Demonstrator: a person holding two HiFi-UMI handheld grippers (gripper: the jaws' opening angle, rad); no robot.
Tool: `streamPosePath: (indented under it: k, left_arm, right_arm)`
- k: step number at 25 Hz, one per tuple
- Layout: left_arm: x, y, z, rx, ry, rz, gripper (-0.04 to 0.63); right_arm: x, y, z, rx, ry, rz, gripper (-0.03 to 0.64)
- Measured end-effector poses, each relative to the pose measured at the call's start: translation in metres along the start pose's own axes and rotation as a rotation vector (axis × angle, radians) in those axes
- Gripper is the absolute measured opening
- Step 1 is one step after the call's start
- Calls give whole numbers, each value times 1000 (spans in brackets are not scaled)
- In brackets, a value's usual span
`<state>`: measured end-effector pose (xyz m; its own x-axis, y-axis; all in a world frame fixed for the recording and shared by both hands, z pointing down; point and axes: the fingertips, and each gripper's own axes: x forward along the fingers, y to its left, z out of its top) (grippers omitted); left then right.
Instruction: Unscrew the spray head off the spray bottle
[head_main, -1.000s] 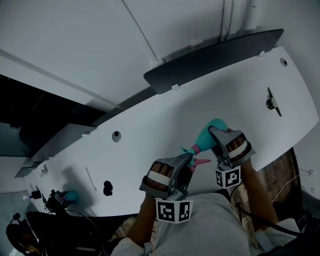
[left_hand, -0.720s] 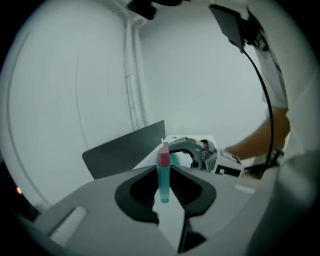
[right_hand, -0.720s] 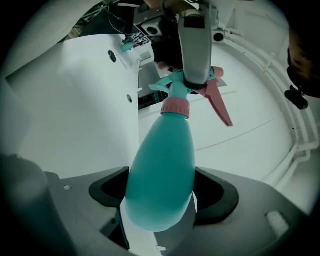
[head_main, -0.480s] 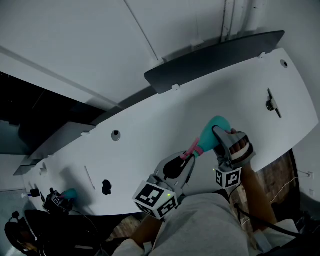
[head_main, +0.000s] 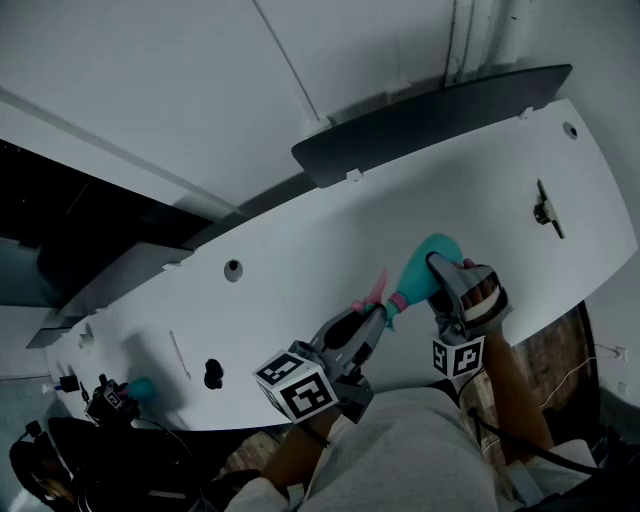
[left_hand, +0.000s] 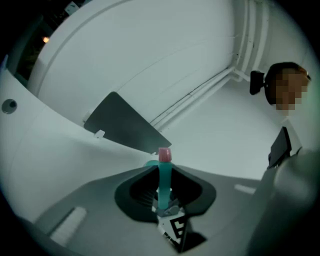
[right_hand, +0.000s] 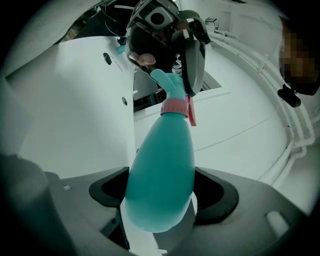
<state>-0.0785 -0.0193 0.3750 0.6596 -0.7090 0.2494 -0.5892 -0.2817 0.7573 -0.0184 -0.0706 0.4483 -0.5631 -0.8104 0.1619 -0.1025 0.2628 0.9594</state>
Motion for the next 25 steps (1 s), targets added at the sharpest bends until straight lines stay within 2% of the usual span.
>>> streamPosePath:
  k: [2, 4, 6, 9, 11, 12, 14, 15, 16, 17, 18, 20, 22, 23, 25]
  left_arm:
    - [0, -5, 2, 43, -10, -13, 72]
    - [-1, -13, 3, 141, -18, -24, 90]
    - [-3, -22, 3, 251, -13, -34, 182]
    - [-13, -26, 9, 445, -20, 1, 257]
    - [-25, -24, 17, 685, -19, 81, 261]
    - [-30, -23, 18, 855, 18, 133, 268]
    - [-37, -23, 8, 1245, 123, 230, 285]
    - [-35, -24, 1, 1412, 159, 258, 295]
    - [-31, -22, -8, 1530, 200, 268, 309]
    - [-26, -19, -15, 1582, 241, 266, 333]
    - [-22, -14, -21, 1577, 270, 255, 333]
    - [-16, -5, -26, 1505, 302, 244, 333]
    - [-12, 0, -28, 1464, 314, 254, 333]
    - [-10, 0, -29, 1449, 308, 255, 319]
    - [-8, -4, -29, 1427, 278, 258, 236]
  right_arm:
    - [0, 1, 0, 29, -2, 12, 400]
    - [1, 4, -1, 61, -1, 28, 400]
    - [2, 7, -2, 91, 2, 46, 400]
    - [3, 12, -3, 140, -3, 80, 400]
    - [4, 15, -3, 169, -10, 102, 400]
    - [4, 16, -3, 180, -15, 113, 400]
    - [4, 19, -2, 194, -25, 128, 400]
    - [3, 20, -2, 197, -29, 131, 400]
    - [3, 21, -1, 202, -31, 133, 400]
    - [2, 21, 0, 209, -32, 135, 400]
    - [3, 22, 1, 218, -33, 136, 399]
    - [3, 22, 5, 219, -36, 135, 399]
    - [3, 21, 8, 198, -39, 130, 399]
    - [2, 21, 9, 188, -41, 127, 399]
    - [1, 19, 11, 182, -47, 122, 399]
